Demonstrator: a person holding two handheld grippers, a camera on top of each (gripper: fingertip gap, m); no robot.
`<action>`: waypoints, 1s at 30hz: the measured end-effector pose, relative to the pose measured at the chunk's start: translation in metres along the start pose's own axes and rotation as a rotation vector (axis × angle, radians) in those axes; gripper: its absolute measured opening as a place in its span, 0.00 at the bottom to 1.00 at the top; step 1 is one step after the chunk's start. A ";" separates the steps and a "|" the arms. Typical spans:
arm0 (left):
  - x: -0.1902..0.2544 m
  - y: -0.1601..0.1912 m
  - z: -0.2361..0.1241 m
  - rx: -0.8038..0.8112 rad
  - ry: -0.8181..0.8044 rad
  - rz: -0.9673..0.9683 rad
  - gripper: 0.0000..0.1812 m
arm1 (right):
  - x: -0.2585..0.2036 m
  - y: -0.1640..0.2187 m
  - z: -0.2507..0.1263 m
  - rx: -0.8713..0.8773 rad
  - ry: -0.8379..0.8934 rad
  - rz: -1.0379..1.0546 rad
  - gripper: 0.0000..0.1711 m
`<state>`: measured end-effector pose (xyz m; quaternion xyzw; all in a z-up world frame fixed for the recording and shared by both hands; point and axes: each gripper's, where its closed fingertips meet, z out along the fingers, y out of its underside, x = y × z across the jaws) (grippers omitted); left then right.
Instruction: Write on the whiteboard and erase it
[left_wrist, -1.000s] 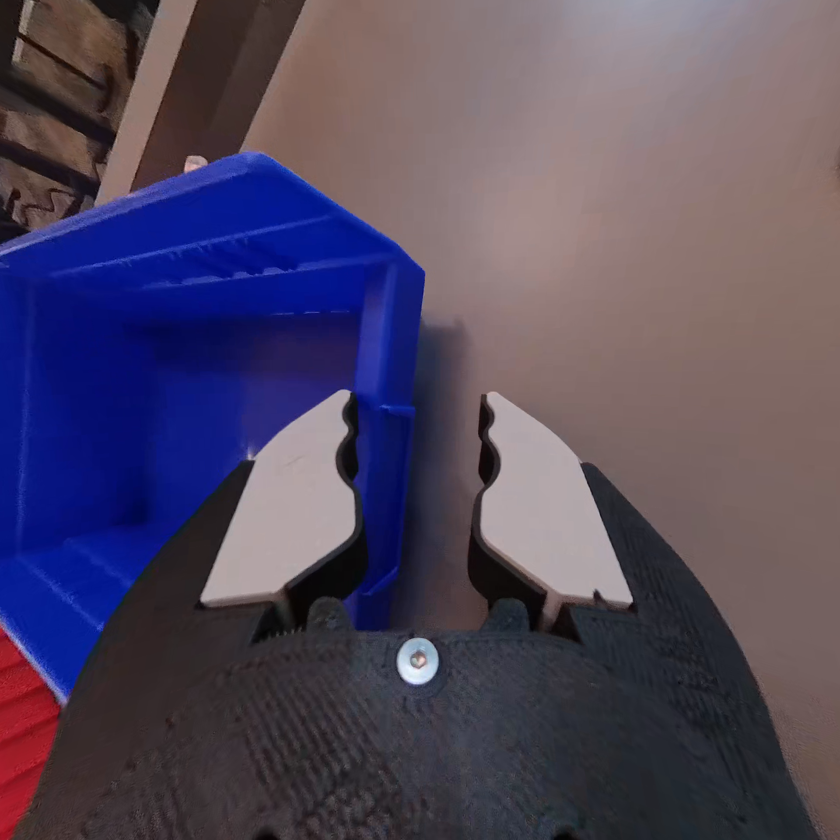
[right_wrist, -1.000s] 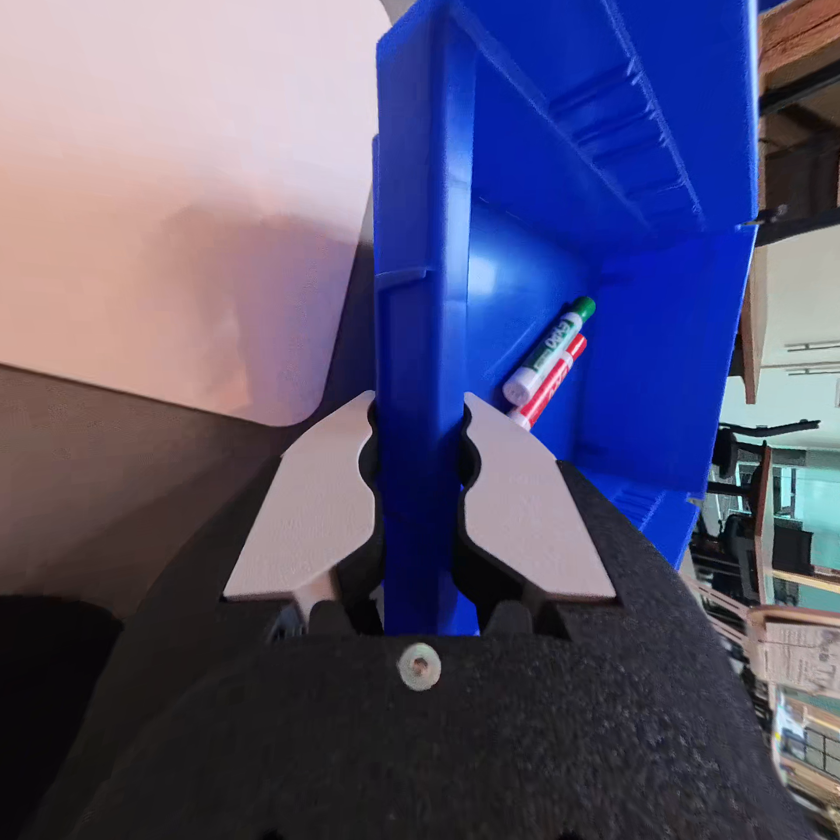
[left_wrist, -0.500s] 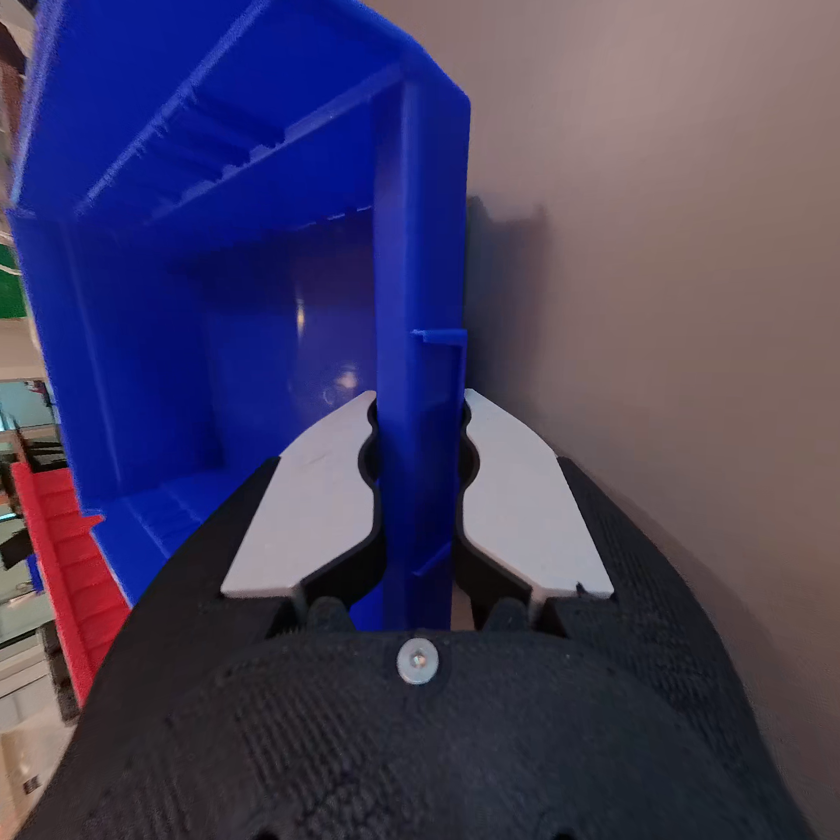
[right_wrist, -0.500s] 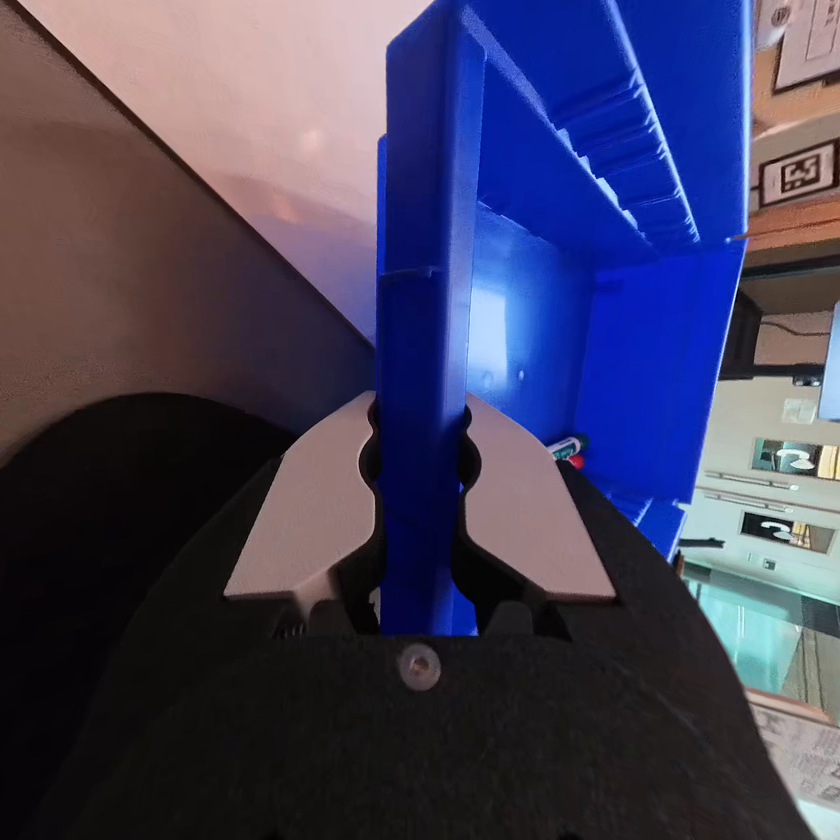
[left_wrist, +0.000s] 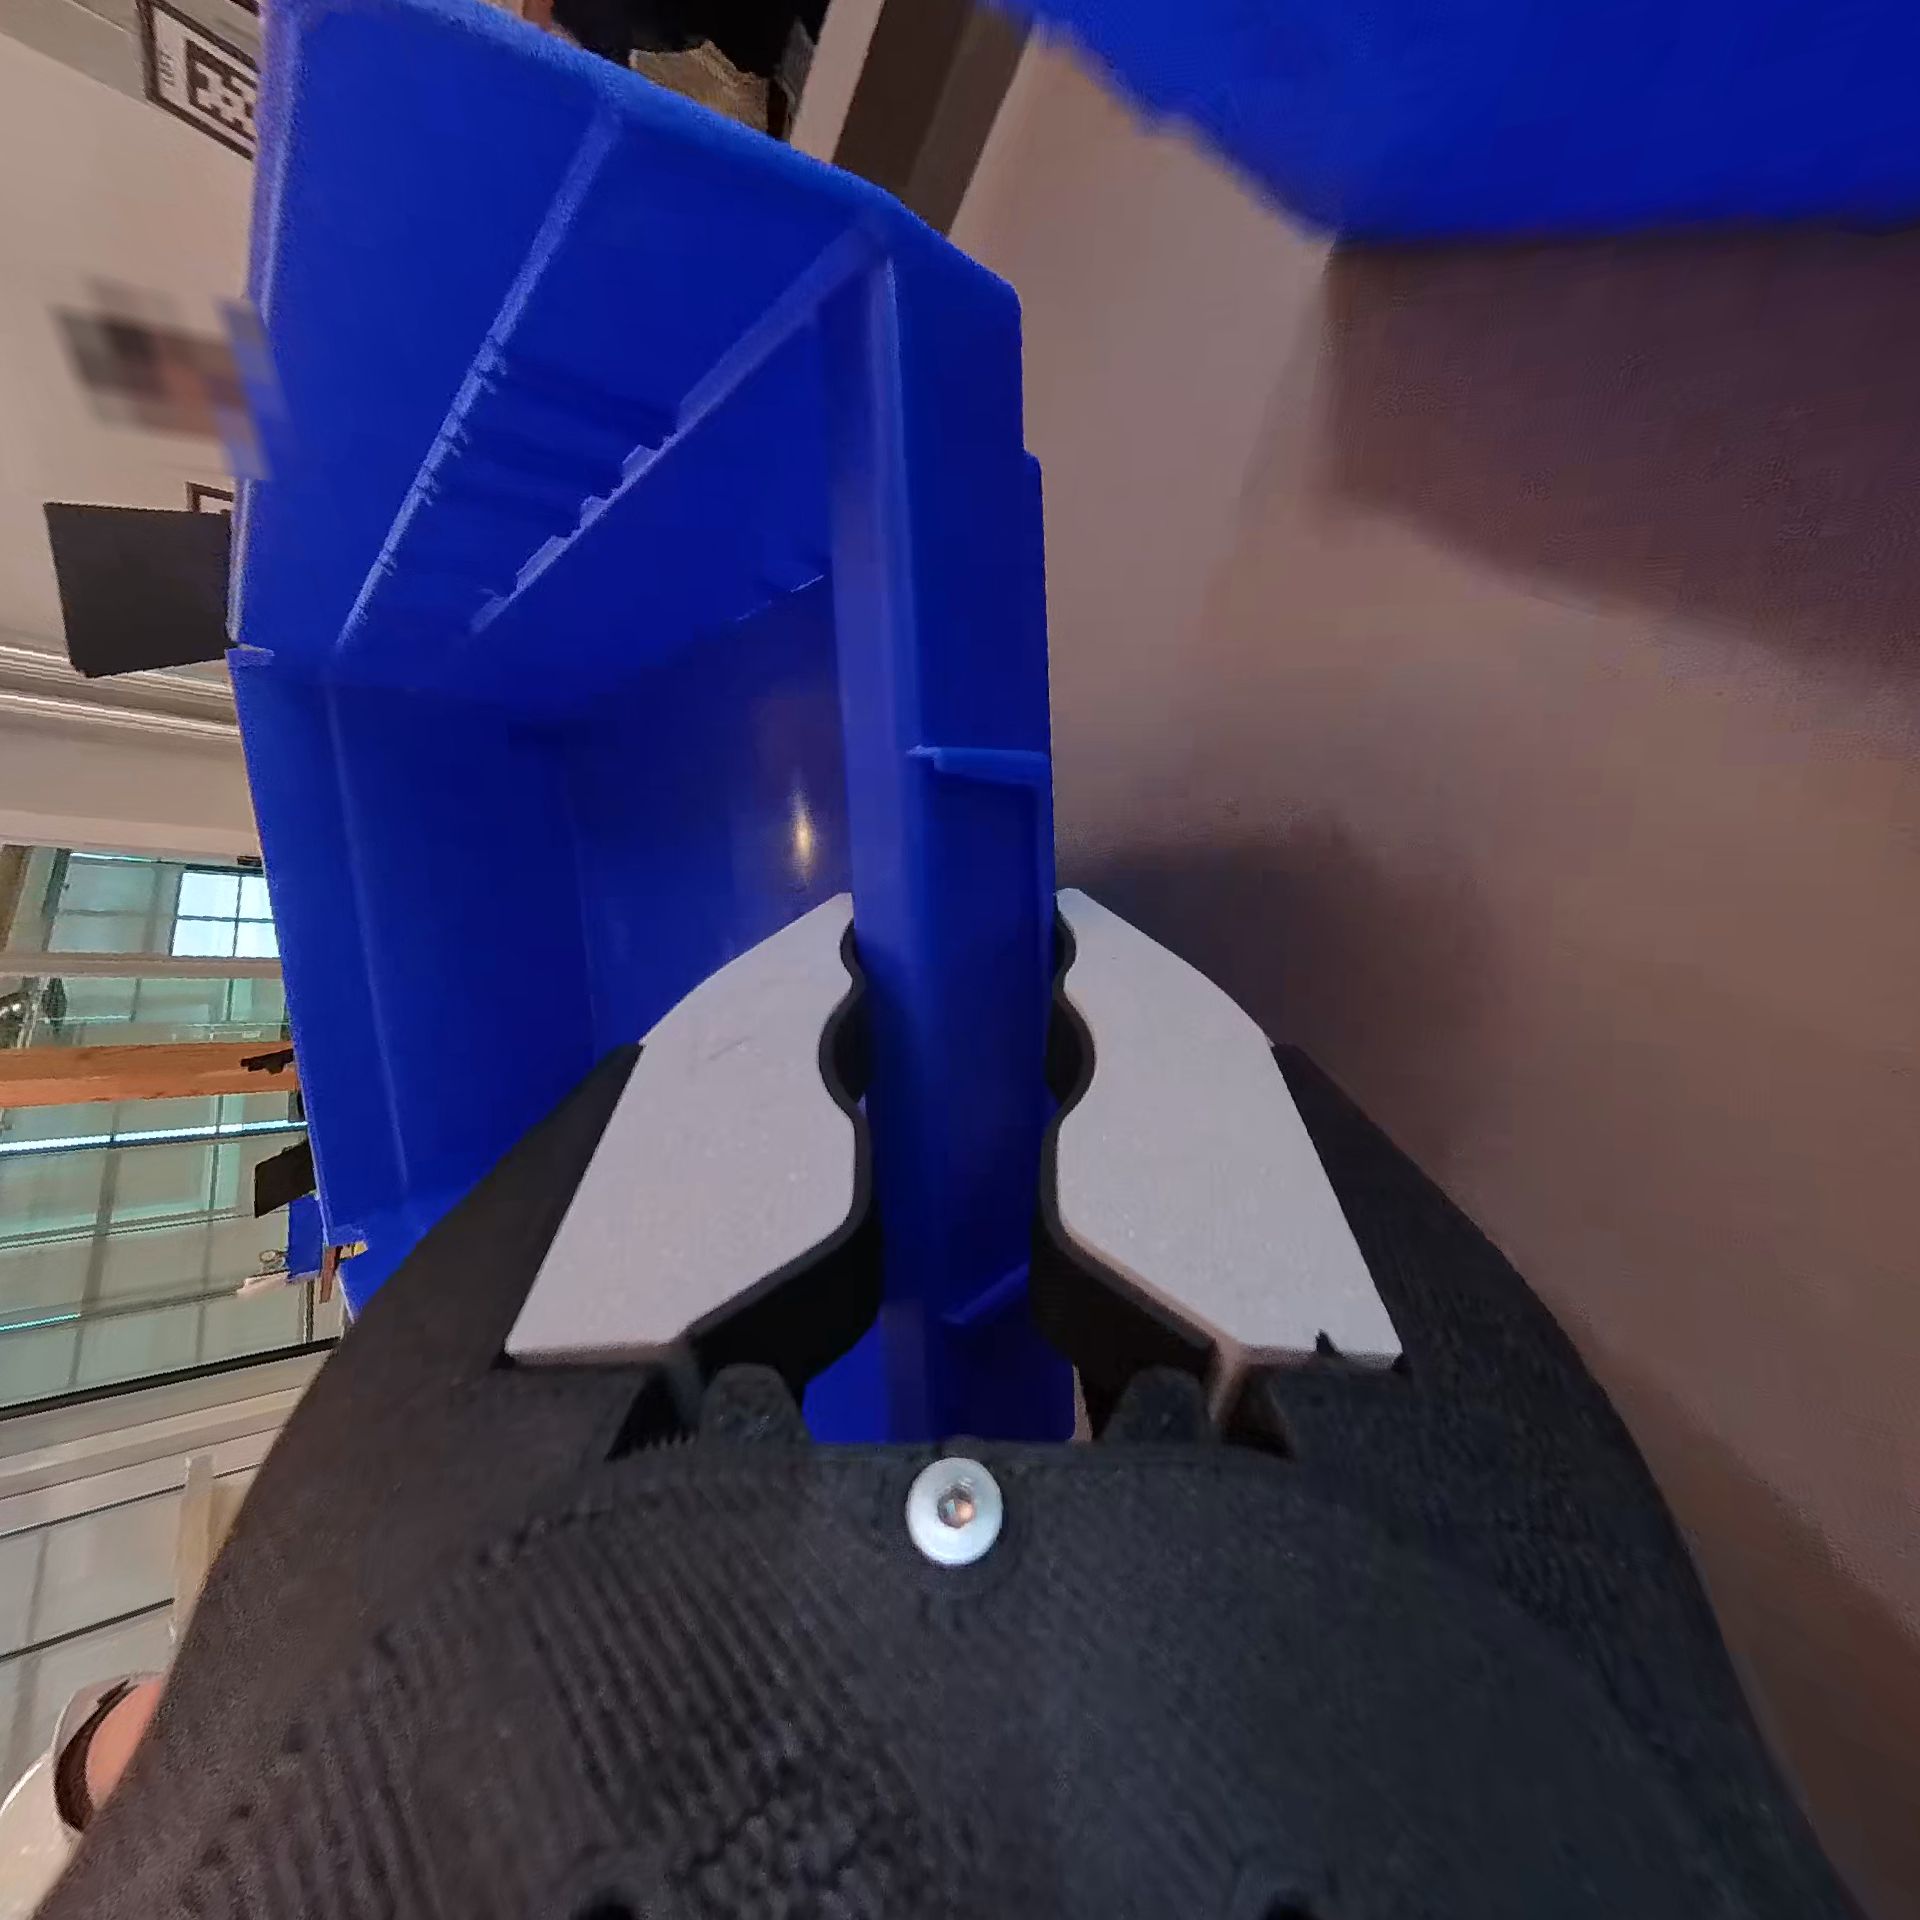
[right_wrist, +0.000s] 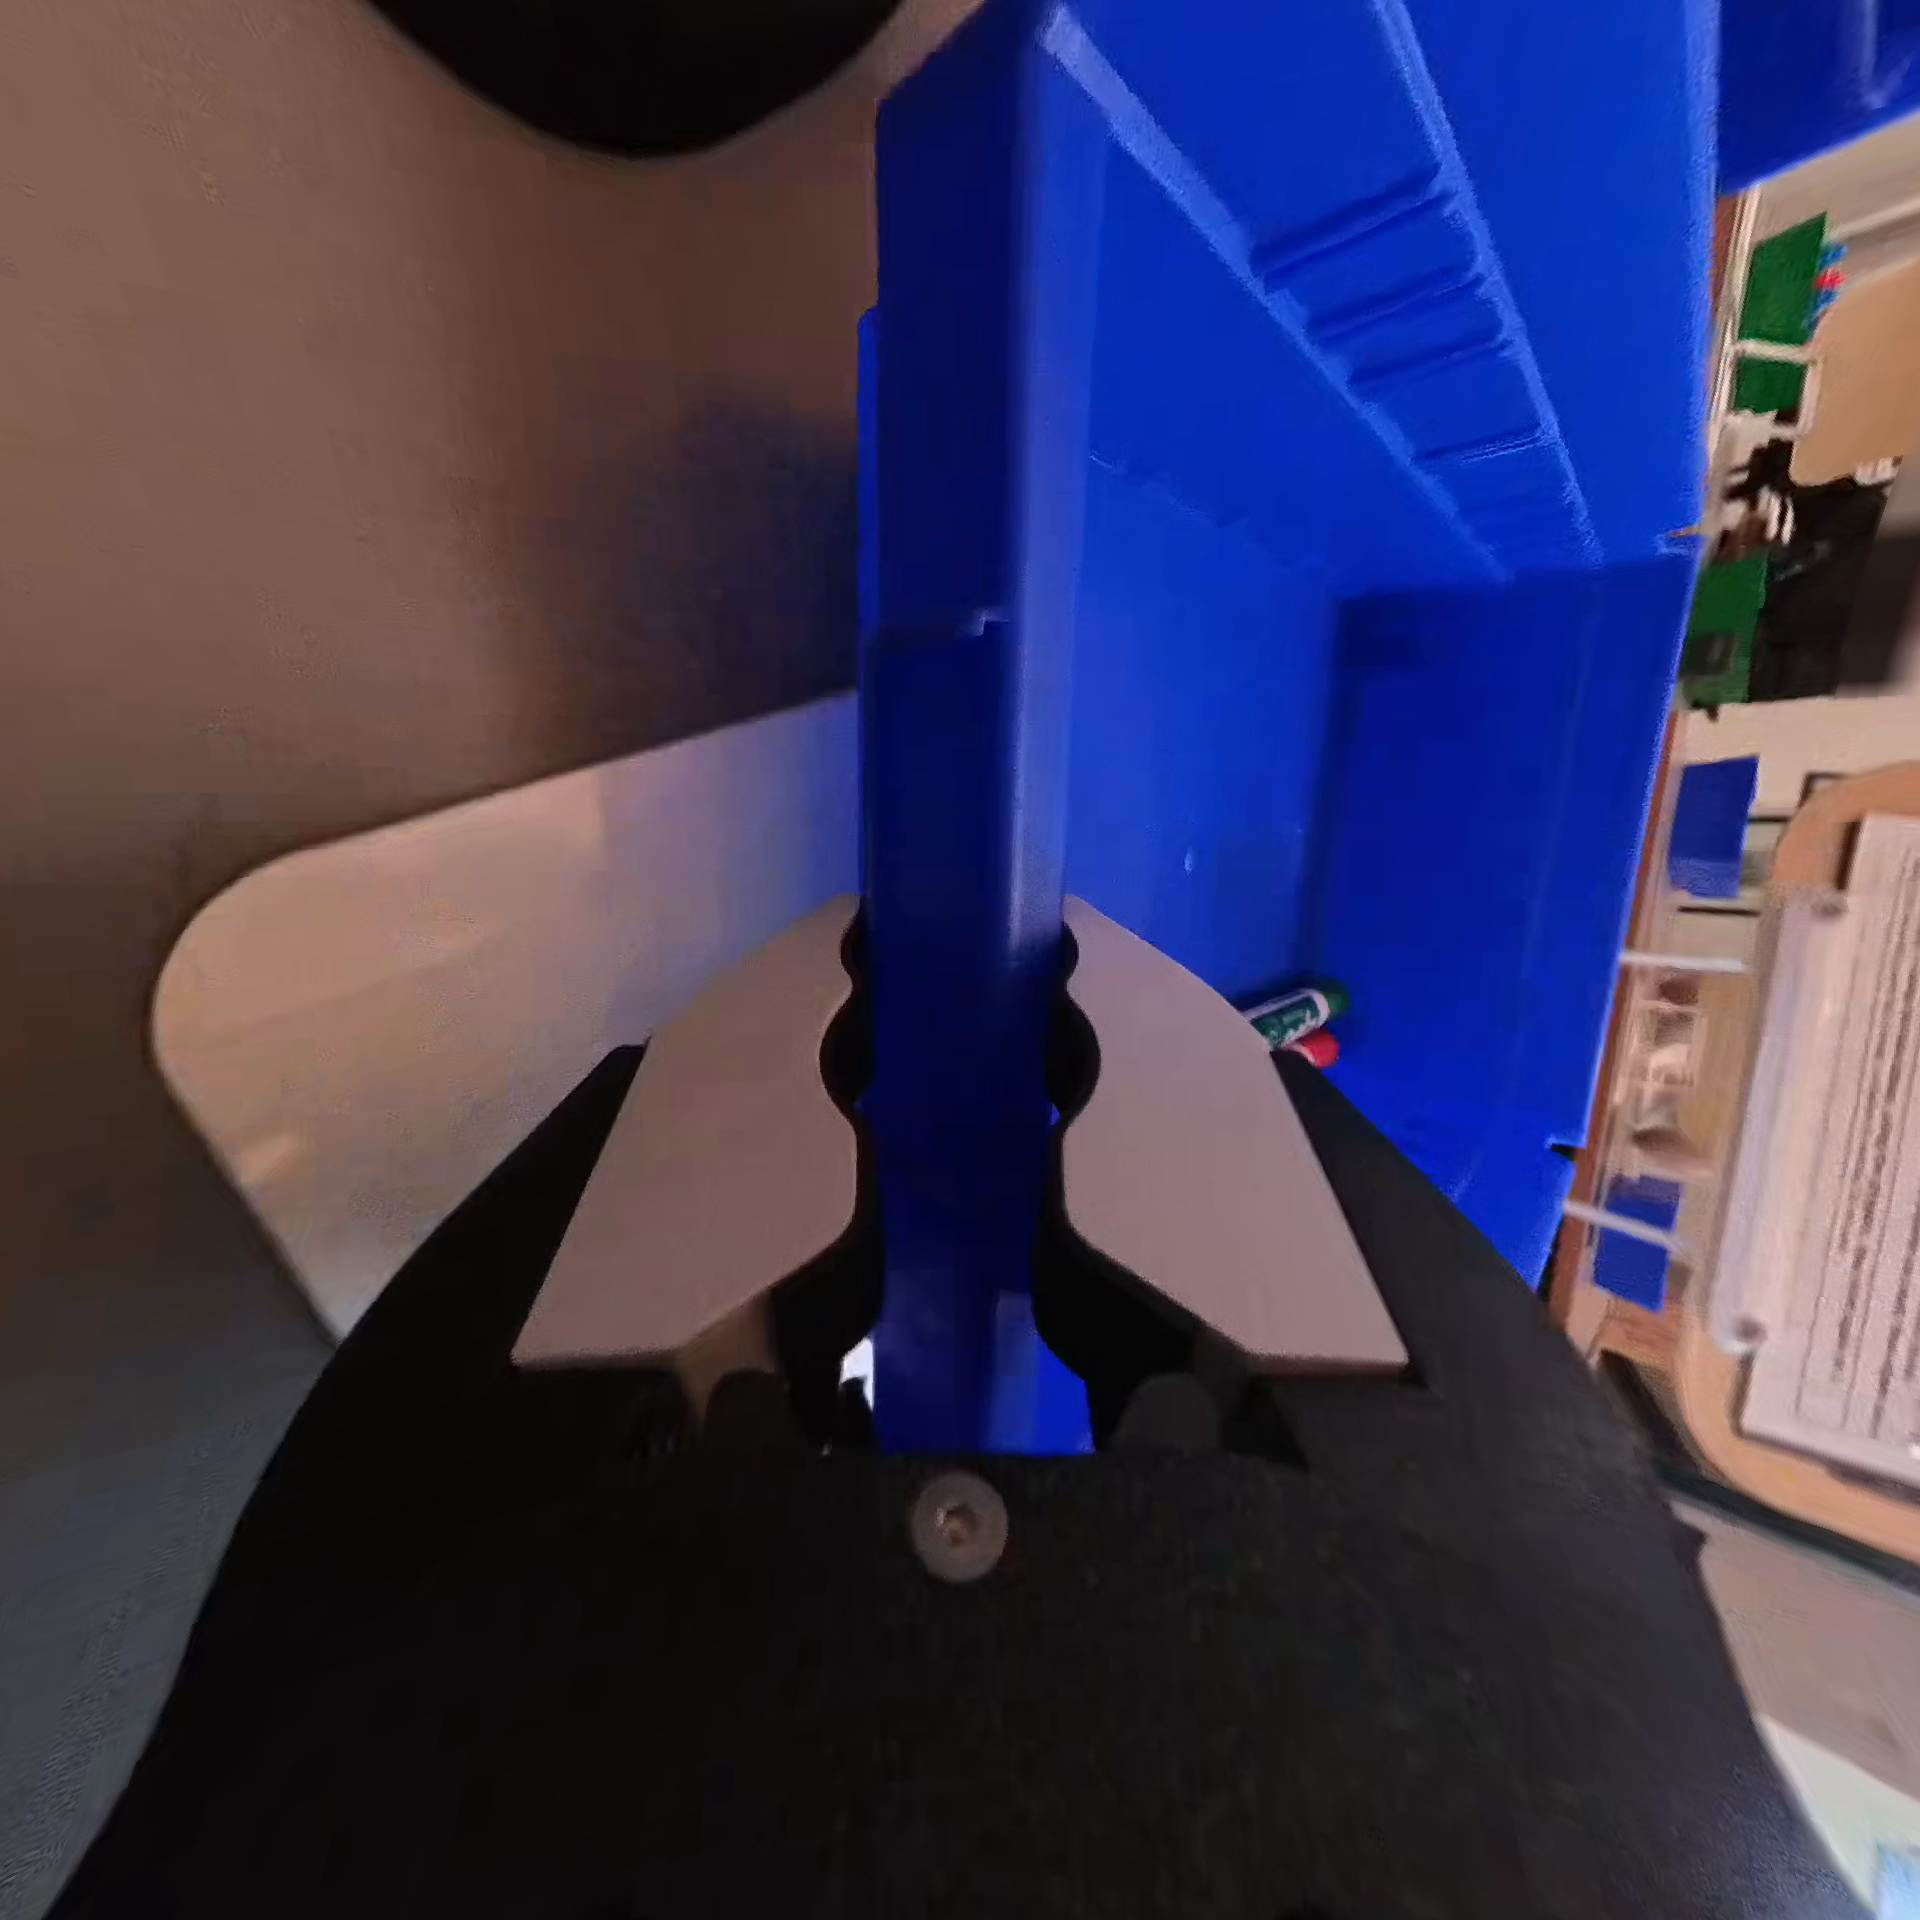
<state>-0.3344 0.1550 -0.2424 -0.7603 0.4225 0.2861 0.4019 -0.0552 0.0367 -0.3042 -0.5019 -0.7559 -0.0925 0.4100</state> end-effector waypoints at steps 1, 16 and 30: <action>-0.005 0.001 -0.006 0.007 -0.009 -0.006 0.17 | 0.003 -0.011 0.013 0.016 -0.004 -0.027 0.18; -0.032 0.005 -0.067 0.059 -0.090 -0.036 0.17 | 0.088 -0.107 0.090 0.356 0.043 0.114 0.28; 0.075 -0.131 -0.087 0.308 0.136 0.254 0.17 | 0.070 -0.030 -0.039 0.427 0.099 0.449 0.29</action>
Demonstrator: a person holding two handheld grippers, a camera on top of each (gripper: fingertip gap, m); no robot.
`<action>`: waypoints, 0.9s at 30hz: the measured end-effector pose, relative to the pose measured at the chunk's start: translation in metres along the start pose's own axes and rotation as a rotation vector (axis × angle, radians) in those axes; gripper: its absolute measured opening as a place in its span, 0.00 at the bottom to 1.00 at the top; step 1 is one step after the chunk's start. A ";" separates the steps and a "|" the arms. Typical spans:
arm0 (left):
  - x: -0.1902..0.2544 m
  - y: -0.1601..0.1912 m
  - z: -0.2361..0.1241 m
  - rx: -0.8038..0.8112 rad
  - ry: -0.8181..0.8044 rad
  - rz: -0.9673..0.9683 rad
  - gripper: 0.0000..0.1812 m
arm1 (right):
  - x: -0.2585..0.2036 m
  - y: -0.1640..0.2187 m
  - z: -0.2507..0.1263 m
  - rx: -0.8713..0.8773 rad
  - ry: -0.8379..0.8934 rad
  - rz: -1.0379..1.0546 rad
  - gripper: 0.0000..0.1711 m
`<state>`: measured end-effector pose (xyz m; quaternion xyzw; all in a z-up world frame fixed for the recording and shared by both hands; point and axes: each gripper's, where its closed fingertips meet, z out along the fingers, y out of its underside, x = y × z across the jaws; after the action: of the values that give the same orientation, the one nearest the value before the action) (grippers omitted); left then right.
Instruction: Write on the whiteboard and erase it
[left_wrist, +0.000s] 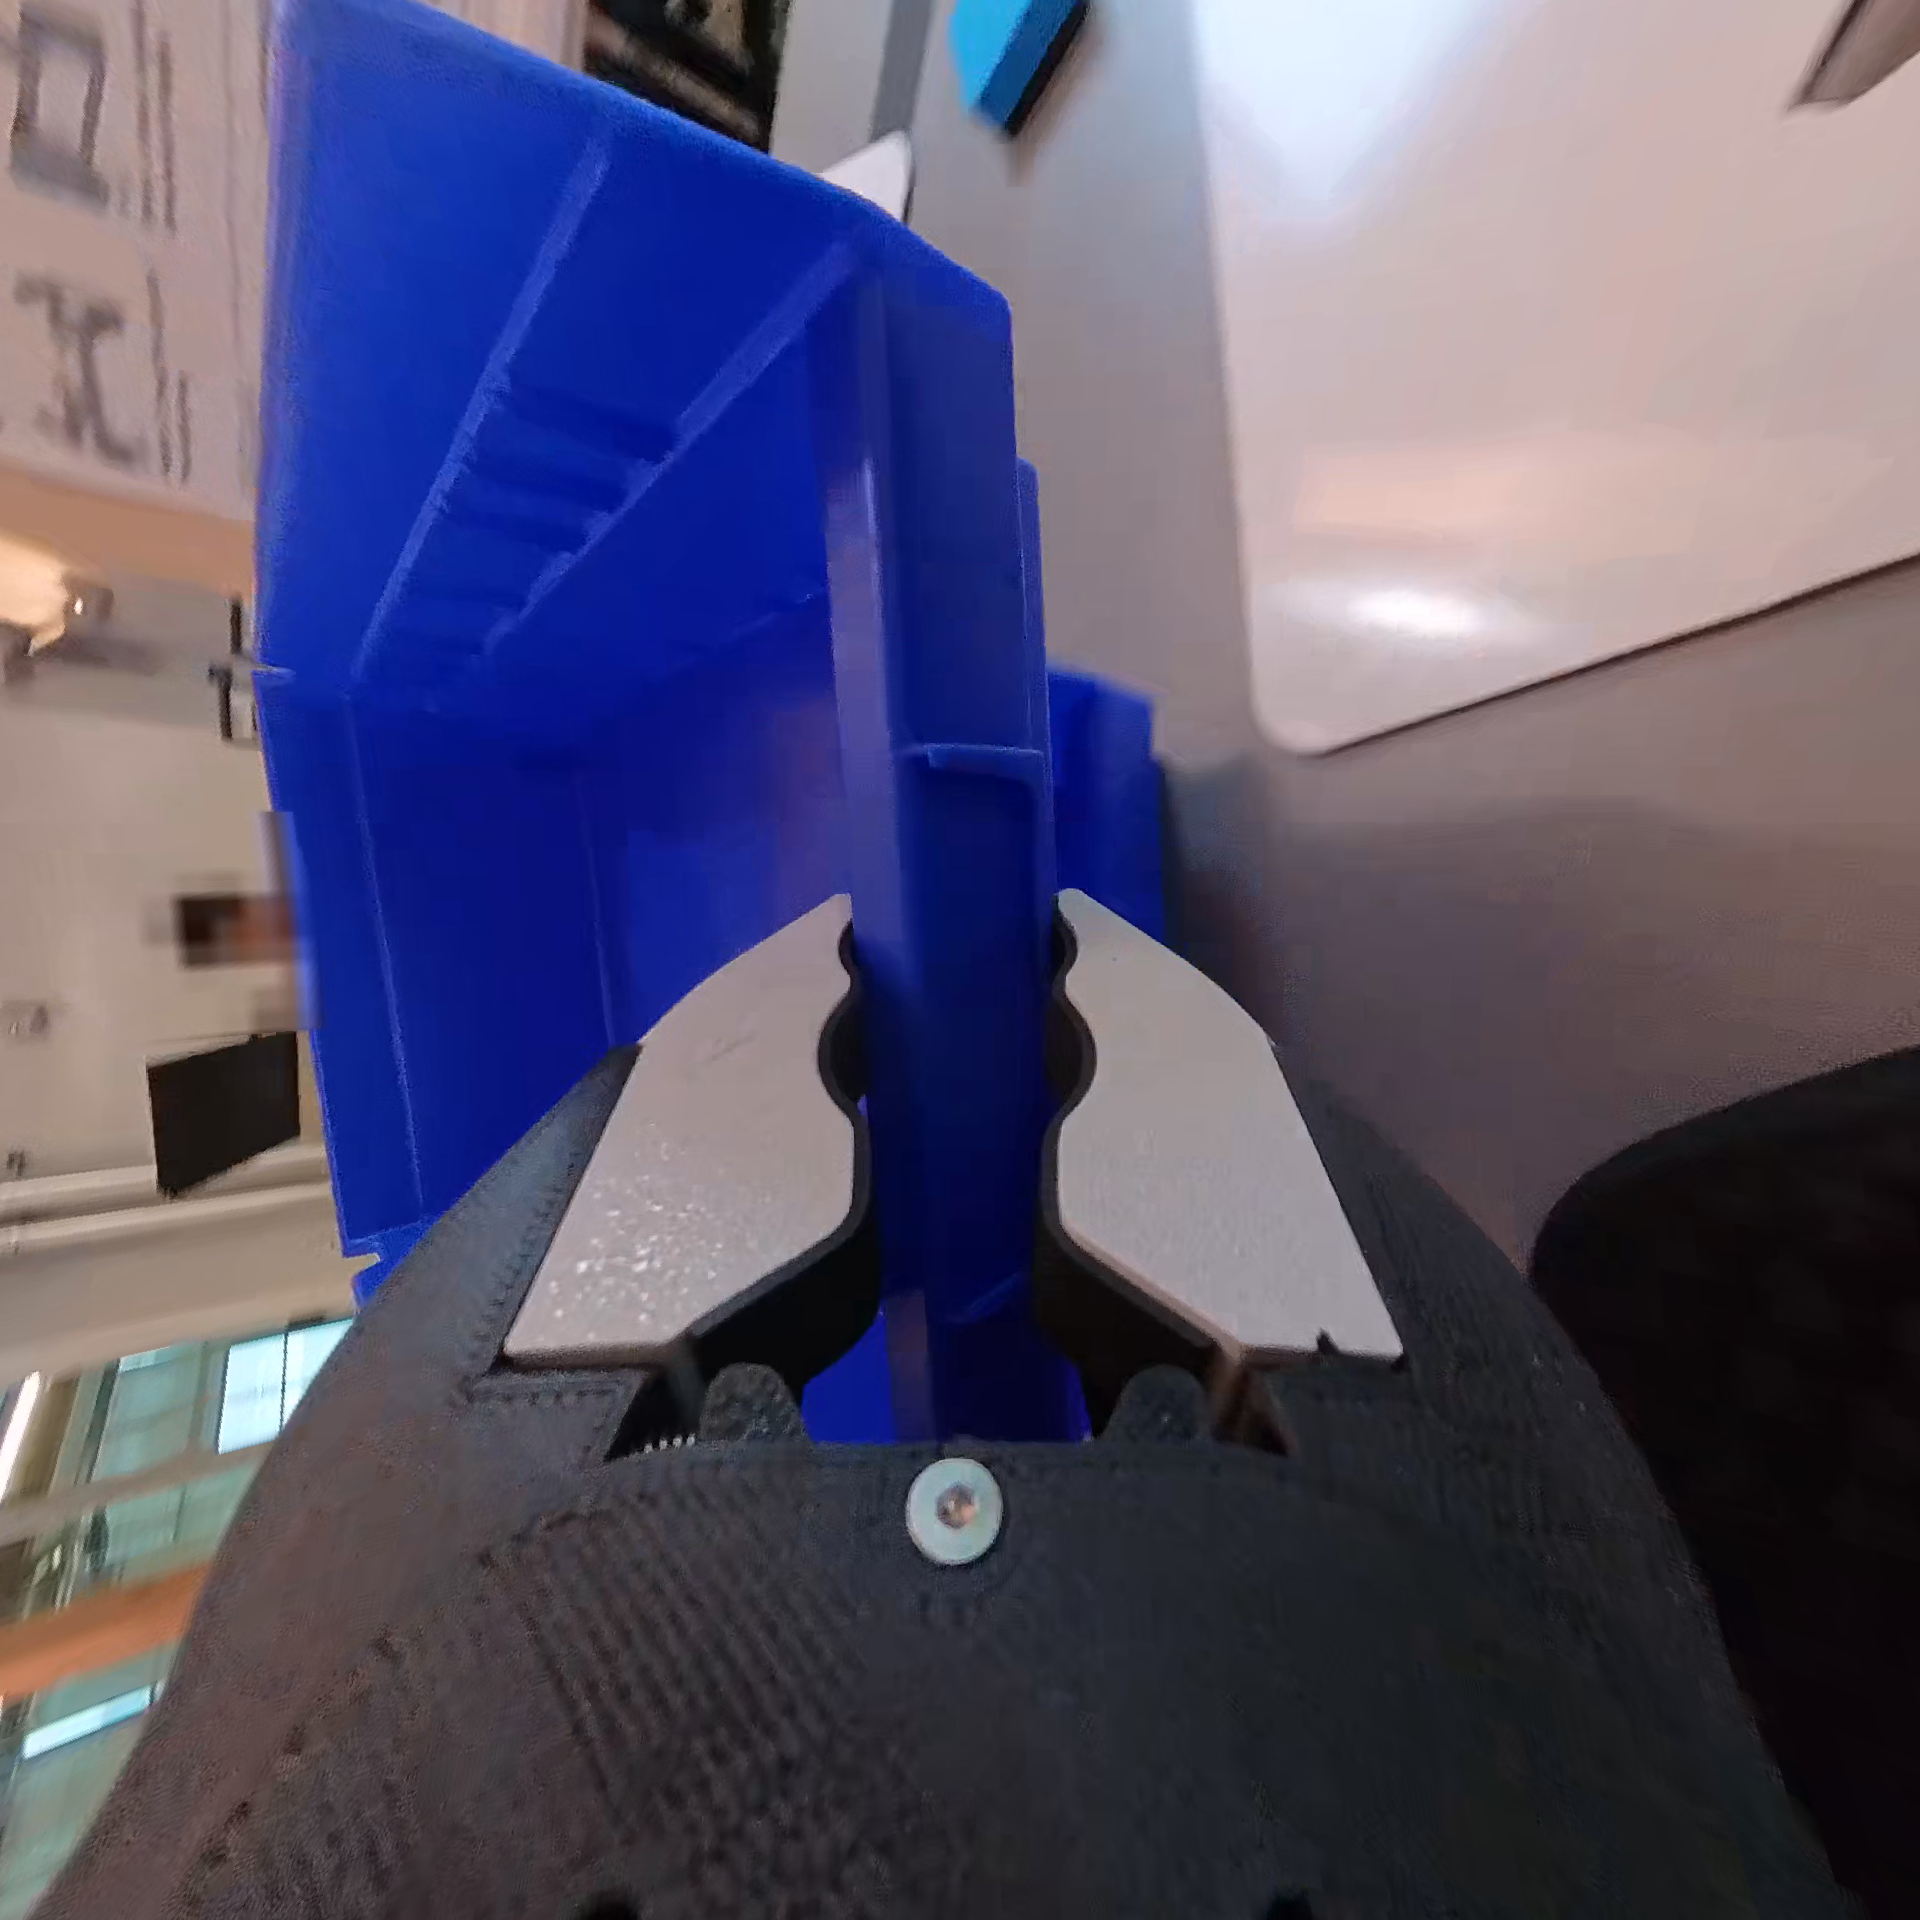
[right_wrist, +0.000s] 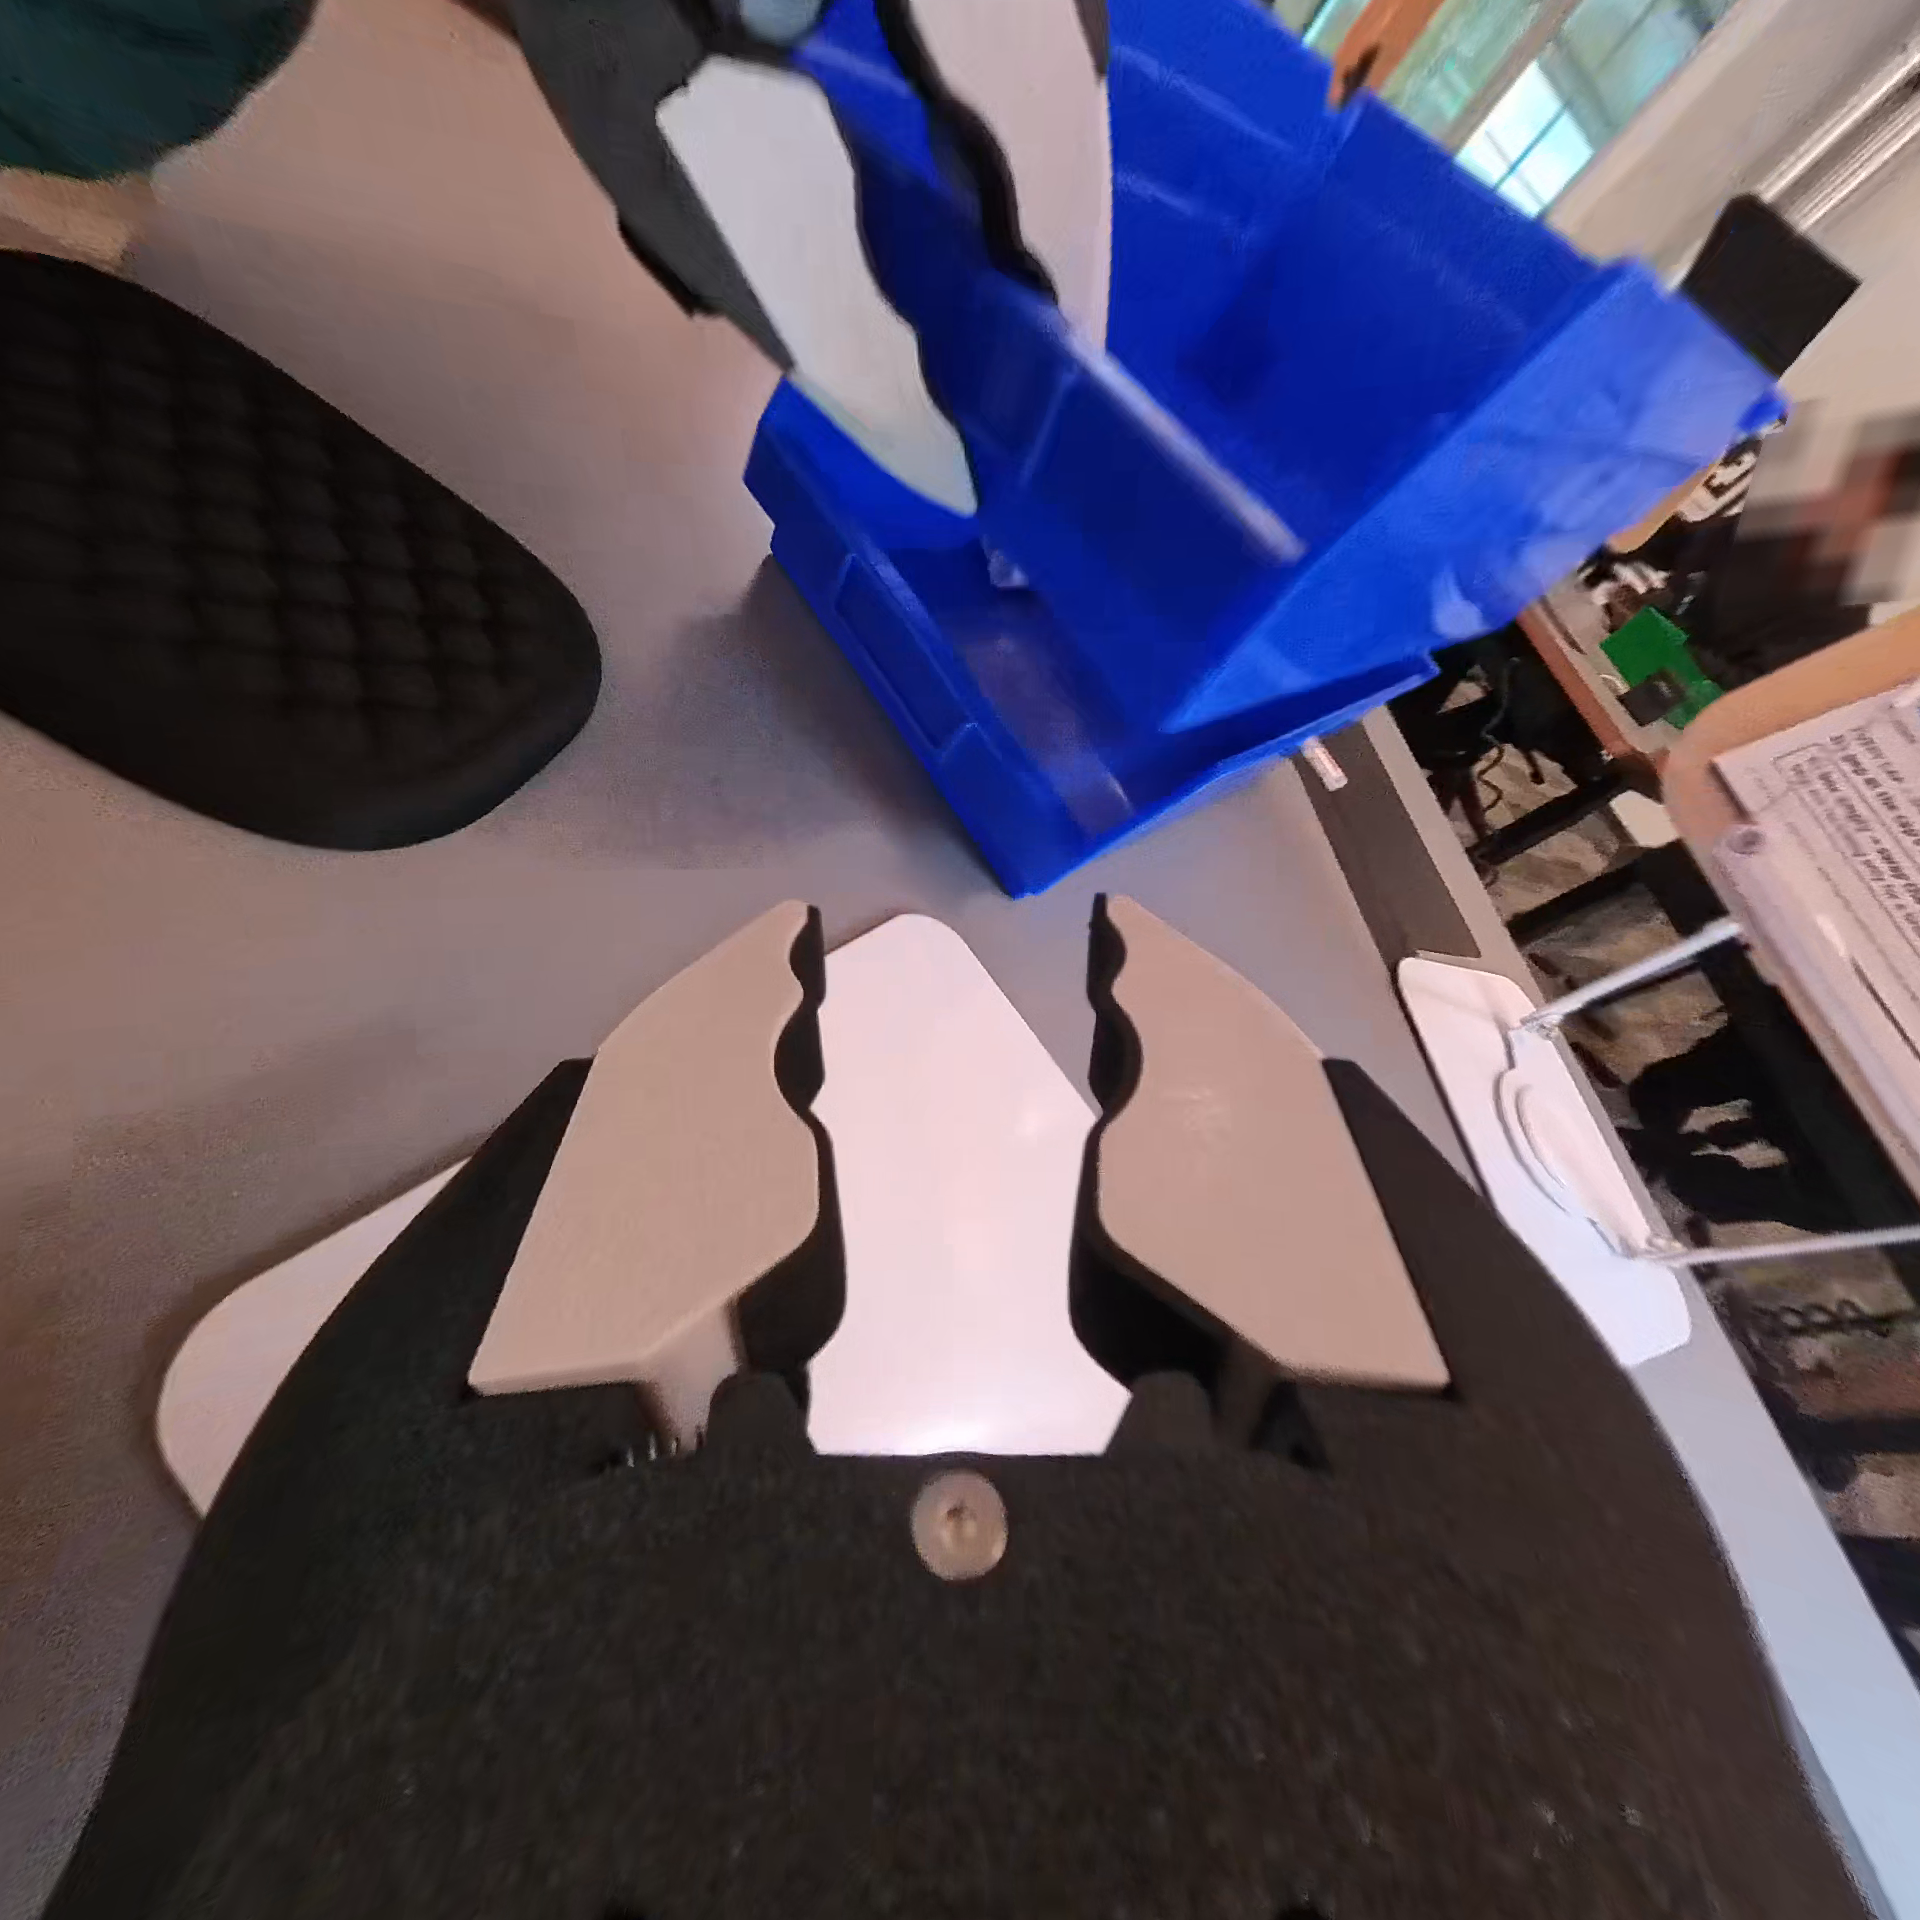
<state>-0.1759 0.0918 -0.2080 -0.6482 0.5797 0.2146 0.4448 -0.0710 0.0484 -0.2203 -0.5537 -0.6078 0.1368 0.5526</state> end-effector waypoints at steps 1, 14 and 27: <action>0.007 -0.013 0.004 0.022 0.020 0.023 0.17 | 0.001 -0.004 -0.007 0.010 0.015 -0.015 0.27; 0.040 -0.090 0.032 0.135 0.055 0.182 0.17 | 0.042 0.009 -0.027 -0.213 0.437 -0.508 0.26; 0.042 -0.105 0.041 0.073 0.085 0.214 0.17 | 0.054 0.041 -0.024 -0.496 0.463 -0.615 0.20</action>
<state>-0.0571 0.0944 -0.2280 -0.5744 0.6713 0.2120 0.4177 -0.0181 0.0968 -0.2158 -0.4790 -0.6187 -0.3107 0.5396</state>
